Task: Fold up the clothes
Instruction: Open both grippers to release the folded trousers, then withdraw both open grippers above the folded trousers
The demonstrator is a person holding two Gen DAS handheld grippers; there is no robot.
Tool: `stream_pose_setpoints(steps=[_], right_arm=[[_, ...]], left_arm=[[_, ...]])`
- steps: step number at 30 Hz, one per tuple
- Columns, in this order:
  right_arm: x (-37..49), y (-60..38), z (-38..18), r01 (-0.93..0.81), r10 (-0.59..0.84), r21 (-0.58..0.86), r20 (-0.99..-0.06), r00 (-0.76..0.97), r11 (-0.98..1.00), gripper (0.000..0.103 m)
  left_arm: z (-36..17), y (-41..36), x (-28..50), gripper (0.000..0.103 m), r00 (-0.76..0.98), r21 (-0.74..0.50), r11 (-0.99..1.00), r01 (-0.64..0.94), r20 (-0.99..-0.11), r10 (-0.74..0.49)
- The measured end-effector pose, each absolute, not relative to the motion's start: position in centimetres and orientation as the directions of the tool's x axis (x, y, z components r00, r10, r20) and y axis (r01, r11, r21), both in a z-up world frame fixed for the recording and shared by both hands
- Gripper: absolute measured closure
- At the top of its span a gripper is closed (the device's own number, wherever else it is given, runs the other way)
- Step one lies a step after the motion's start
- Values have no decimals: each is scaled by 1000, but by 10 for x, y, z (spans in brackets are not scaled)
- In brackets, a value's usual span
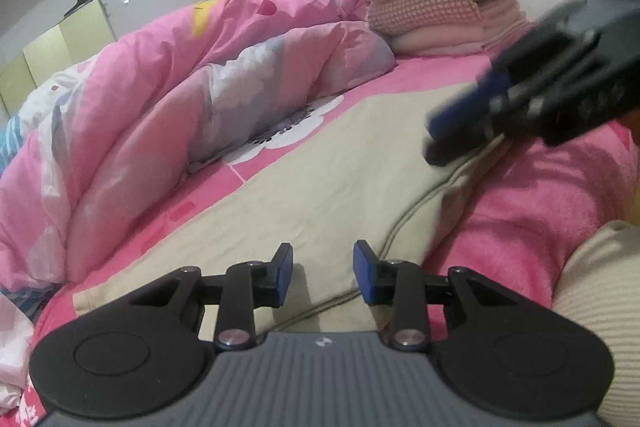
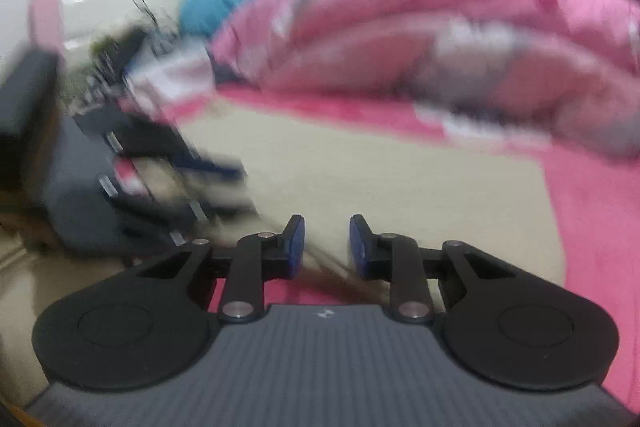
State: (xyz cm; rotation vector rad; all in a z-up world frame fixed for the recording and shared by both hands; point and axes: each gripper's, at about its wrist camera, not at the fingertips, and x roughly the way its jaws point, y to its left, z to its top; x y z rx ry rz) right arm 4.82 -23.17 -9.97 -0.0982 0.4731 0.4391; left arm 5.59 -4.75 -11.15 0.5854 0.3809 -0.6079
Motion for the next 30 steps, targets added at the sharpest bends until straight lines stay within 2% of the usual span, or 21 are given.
stream_pose_setpoints(steps=[3, 7, 10, 13, 15, 17, 19, 23, 27, 29, 30], right_arm=[[46, -224, -109, -458, 375, -81, -457, 806, 885, 81], [41, -212, -103, -458, 342, -155, -473, 812, 875, 81], [36, -212, -70, -466, 397, -87, -402, 825, 880, 80], [41, -214, -60, -464, 431, -25, -330, 840, 886, 80], [53, -214, -77, -456, 418, -19, -370, 830, 890, 81], [58, -215, -106, -447, 385, -36, -451, 805, 894, 81], [40, -226, -112, -438, 395, -14, -405, 824, 899, 81], [24, -243, -92, -410, 381, 20, -418, 825, 912, 81], [27, -259, -65, -375, 380, 74, -287, 879, 924, 81], [32, -269, -71, -321, 326, 67, -292, 899, 945, 81], [31, -278, -85, -293, 298, 68, -334, 894, 954, 81]], left_arm=[[-110, -45, 58, 59, 763, 384, 682, 622, -492, -419], [-106, -39, 59, 58, 761, 353, 703, 617, -494, -419], [-102, -33, 61, 57, 758, 314, 727, 611, -497, -422], [-98, -25, 63, 57, 759, 274, 755, 596, -498, -419], [-94, -18, 65, 56, 764, 239, 779, 579, -493, -416], [-92, -8, 69, 55, 782, 216, 812, 542, -483, -393], [-92, 6, 75, 55, 794, 175, 849, 498, -486, -365], [-87, 39, 88, 56, 803, 23, 906, 423, -473, -363], [-82, 60, 100, 56, 817, -64, 937, 343, -472, -331], [-84, 67, 106, 56, 820, -67, 951, 301, -492, -294], [-87, 69, 108, 56, 815, -63, 957, 282, -511, -274]])
